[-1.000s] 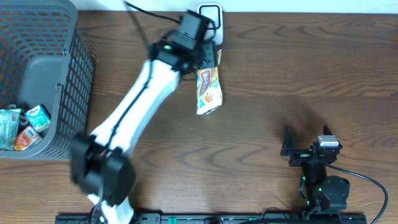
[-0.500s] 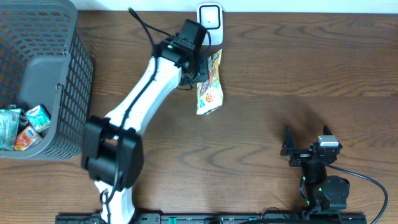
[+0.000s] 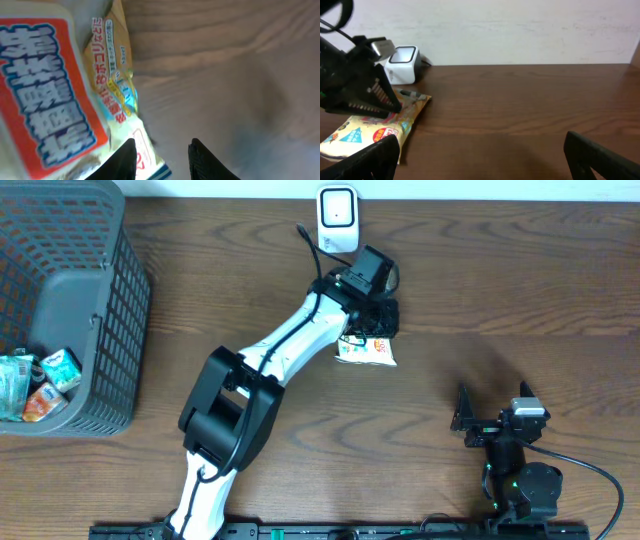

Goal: Scan the item barcode
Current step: 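Hold the snack bag under the scanner, turning it to show the barcode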

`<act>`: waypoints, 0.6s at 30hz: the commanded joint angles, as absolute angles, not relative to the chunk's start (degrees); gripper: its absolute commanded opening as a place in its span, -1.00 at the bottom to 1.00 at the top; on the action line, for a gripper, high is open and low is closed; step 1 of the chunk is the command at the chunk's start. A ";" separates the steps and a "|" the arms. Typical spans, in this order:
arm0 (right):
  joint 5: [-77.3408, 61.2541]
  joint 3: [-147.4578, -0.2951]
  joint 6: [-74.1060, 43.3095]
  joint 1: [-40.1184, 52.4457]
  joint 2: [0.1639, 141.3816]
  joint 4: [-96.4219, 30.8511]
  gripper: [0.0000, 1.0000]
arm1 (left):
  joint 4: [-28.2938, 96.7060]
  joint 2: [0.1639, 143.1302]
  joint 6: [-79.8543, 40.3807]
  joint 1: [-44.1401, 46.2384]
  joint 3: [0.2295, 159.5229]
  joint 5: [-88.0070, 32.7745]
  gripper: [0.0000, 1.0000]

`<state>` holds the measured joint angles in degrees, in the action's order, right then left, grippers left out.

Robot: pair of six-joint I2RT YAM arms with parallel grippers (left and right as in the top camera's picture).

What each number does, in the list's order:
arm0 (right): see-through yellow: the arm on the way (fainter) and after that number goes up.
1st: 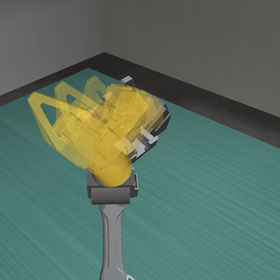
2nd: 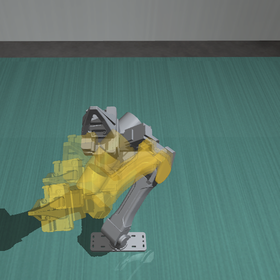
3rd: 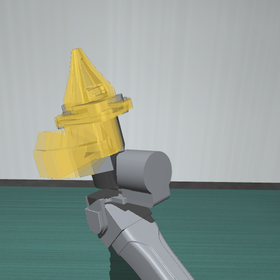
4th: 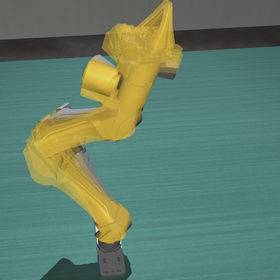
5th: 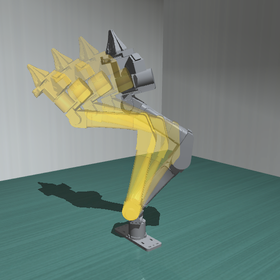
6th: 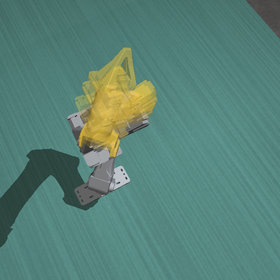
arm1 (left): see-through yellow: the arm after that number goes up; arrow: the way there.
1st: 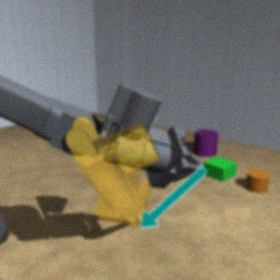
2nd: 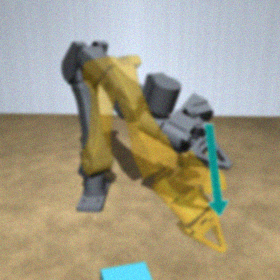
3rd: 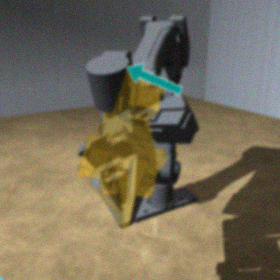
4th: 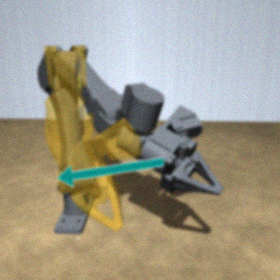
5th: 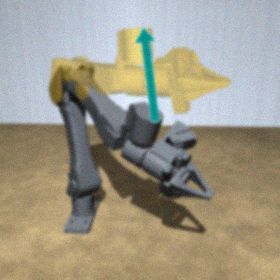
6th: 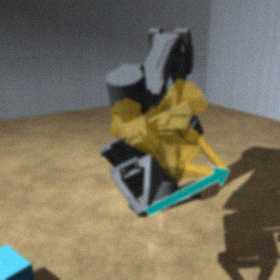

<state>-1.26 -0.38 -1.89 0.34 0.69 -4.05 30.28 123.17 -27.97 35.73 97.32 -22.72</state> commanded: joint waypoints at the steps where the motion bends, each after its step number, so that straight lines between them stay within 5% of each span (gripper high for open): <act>1: -0.99 -0.30 -1.23 0.47 0.38 -4.32 0.98 | 32.05 114.54 -23.40 32.25 98.87 -23.24 -0.31; 8: -0.99 -0.30 -1.23 0.47 0.38 -4.32 0.99 | 44.16 109.34 -22.59 26.79 98.54 -11.42 -0.32; 11: -0.99 -0.30 -1.23 0.47 0.38 -4.32 0.99 | 44.77 110.61 -23.20 27.83 97.67 -11.51 -0.77; 18: -0.99 -0.30 -1.23 0.47 0.38 -4.29 0.99 | 45.30 117.78 -23.16 33.87 97.60 -8.78 -0.81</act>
